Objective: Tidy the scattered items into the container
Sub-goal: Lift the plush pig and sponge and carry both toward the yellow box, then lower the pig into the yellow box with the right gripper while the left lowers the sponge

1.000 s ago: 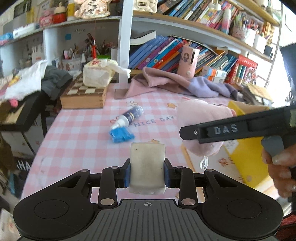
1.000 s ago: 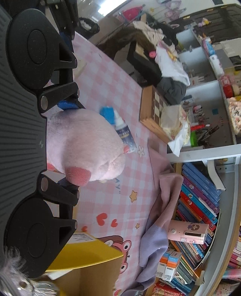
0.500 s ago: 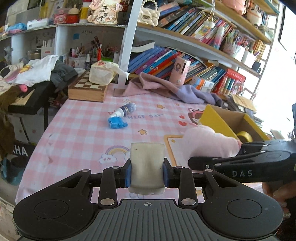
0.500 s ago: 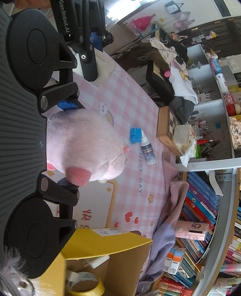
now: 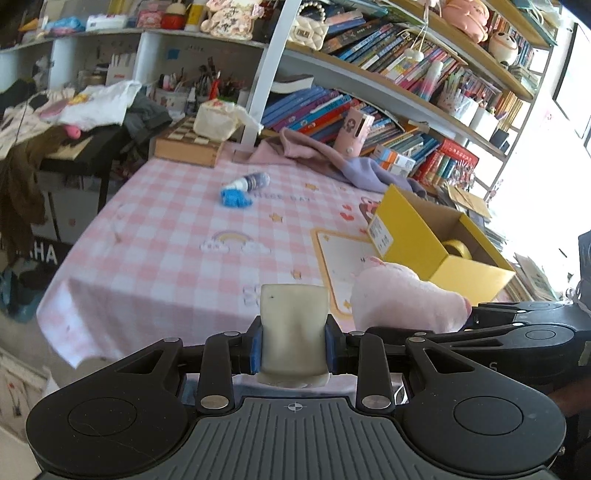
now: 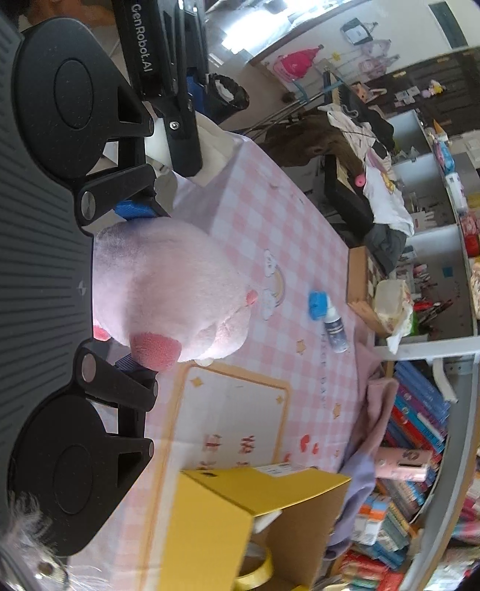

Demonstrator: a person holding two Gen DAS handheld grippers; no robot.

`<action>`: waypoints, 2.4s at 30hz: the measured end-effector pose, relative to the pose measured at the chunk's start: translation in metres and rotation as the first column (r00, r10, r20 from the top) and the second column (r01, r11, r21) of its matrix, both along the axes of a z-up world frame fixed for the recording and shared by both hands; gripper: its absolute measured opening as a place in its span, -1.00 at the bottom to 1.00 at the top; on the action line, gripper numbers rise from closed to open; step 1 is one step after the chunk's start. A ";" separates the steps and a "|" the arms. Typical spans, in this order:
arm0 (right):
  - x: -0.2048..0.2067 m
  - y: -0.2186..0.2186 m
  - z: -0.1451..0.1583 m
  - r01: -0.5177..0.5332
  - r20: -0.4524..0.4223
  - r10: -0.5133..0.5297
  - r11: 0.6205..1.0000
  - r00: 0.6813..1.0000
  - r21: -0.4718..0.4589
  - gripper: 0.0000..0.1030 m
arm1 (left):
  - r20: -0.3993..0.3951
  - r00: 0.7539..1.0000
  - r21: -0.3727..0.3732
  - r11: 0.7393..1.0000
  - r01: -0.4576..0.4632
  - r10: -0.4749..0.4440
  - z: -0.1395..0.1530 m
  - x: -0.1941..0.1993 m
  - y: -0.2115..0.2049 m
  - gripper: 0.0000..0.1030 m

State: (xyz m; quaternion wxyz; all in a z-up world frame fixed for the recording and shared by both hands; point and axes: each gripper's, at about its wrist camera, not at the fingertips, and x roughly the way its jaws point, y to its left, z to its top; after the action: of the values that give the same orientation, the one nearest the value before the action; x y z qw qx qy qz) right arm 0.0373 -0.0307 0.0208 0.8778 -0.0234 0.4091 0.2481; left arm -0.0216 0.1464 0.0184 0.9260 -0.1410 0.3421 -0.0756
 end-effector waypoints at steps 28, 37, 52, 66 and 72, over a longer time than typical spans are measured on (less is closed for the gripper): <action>-0.070 -0.111 -0.006 0.371 -0.047 -0.373 0.928 0.927 -0.038 0.24 | -0.023 0.920 0.008 0.920 0.391 -0.391 -0.006 0.009 -0.109 -0.44; -0.101 -0.168 -0.007 0.536 -0.050 -0.537 0.844 0.842 -0.040 0.24 | -0.023 0.842 -0.007 0.843 0.539 -0.539 -0.010 0.009 -0.164 -0.44; -0.095 -0.224 -0.009 0.637 -0.054 -0.638 0.770 0.768 -0.032 0.24 | -0.020 0.778 -0.002 0.778 0.629 -0.628 -0.010 0.031 -0.223 -0.44; -0.004 -0.257 0.025 0.533 0.184 -0.522 0.846 0.833 -0.007 0.24 | 0.162 0.817 0.130 0.832 0.539 -0.554 0.031 0.105 -0.252 -0.43; 0.060 -0.286 0.058 0.453 0.300 -0.447 0.890 0.842 0.054 0.24 | 0.215 0.855 0.188 0.879 0.438 -0.472 0.049 0.150 -0.272 -0.43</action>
State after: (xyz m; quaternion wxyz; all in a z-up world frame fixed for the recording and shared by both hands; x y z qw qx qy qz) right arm 0.0968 -0.3167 0.0793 0.9635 0.0268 0.2653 0.0246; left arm 0.1288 -0.1259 0.0676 0.9249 0.0165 0.2485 -0.2874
